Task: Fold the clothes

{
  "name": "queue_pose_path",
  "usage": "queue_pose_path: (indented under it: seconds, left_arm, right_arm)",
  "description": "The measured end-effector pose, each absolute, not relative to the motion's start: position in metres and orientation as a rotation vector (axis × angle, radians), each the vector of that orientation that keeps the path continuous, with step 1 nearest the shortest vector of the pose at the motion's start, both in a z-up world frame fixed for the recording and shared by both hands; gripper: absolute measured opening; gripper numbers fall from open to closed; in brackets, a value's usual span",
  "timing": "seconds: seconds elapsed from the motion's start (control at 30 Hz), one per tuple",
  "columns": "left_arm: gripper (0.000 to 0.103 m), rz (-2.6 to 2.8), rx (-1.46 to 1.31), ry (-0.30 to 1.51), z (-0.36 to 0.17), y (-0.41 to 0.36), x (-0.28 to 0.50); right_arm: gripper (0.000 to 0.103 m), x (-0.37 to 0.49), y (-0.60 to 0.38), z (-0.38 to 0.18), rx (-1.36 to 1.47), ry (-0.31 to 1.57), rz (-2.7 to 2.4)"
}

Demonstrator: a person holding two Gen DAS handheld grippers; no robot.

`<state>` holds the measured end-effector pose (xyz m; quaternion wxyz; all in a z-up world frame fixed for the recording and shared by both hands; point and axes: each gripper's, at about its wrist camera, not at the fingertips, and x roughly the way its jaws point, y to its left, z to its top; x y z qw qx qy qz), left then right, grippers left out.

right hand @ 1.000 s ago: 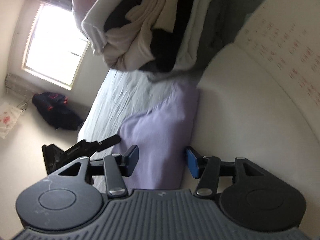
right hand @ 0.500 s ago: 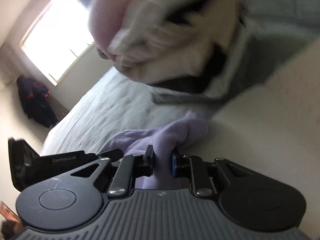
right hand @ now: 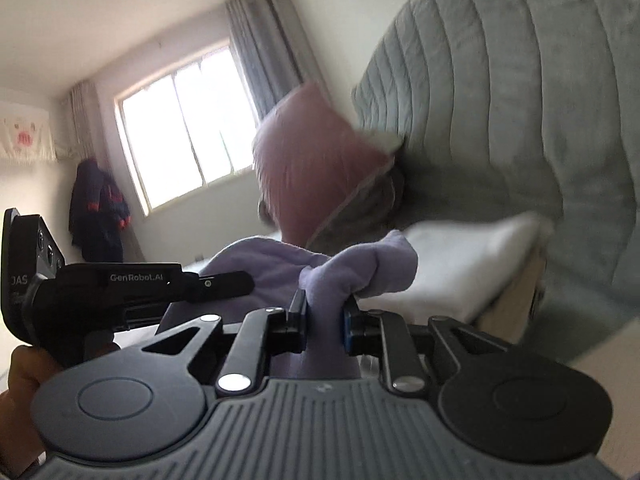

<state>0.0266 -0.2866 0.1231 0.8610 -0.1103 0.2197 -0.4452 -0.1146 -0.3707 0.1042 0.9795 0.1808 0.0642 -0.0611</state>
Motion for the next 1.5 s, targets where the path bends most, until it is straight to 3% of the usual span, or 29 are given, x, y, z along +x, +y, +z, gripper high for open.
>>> queue_pose_path:
  seconds: [0.27, 0.47, 0.57, 0.6, 0.7, 0.73, 1.0, 1.1, 1.13, 1.33, 1.5]
  left_arm:
    - [0.015, -0.998, -0.191, 0.451, 0.16, -0.362, 0.07]
    - [0.017, -1.008, -0.154, 0.5, 0.141, -0.418, 0.107]
    - [0.032, -0.916, -0.101, 0.516, 0.113, -0.441, 0.121]
    - [0.042, -0.862, -0.083, 0.515, 0.103, -0.445, 0.125]
    - [0.047, -0.76, -0.092, 0.51, 0.085, -0.439, 0.135]
    - [0.047, -0.747, -0.118, 0.505, 0.084, -0.432, 0.137]
    - [0.044, -0.846, -0.271, 0.33, 0.109, -0.392, 0.111]
    - [0.022, -0.961, -0.224, 0.335, 0.101, -0.395, 0.099]
    - [0.02, -0.979, -0.205, 0.346, 0.092, -0.397, 0.097]
    - [0.015, -0.917, -0.246, 0.419, 0.035, -0.392, 0.103]
    - [0.015, -0.881, -0.266, 0.429, 0.033, -0.383, 0.103]
  right_arm:
    - [0.02, -0.084, -0.427, 0.121, 0.425, 0.023, -0.246]
    - [0.02, -0.075, -0.468, 0.114, 0.463, -0.002, -0.35]
    - [0.025, -0.059, -0.485, 0.088, 0.476, 0.035, -0.437]
    - [0.031, -0.056, -0.49, 0.078, 0.483, 0.053, -0.471]
    - [0.054, -0.05, -0.502, 0.059, 0.485, 0.069, -0.545]
    - [0.055, -0.051, -0.505, 0.058, 0.481, 0.053, -0.553]
    - [0.056, -0.062, -0.484, 0.081, 0.344, -0.03, -0.53]
    - [0.056, -0.049, -0.462, 0.08, 0.224, 0.007, -0.497]
    - [0.056, -0.046, -0.456, 0.075, 0.192, 0.028, -0.494]
    - [0.058, -0.032, -0.443, 0.04, 0.055, 0.134, -0.516]
    - [0.06, -0.028, -0.436, 0.036, 0.008, 0.132, -0.501]
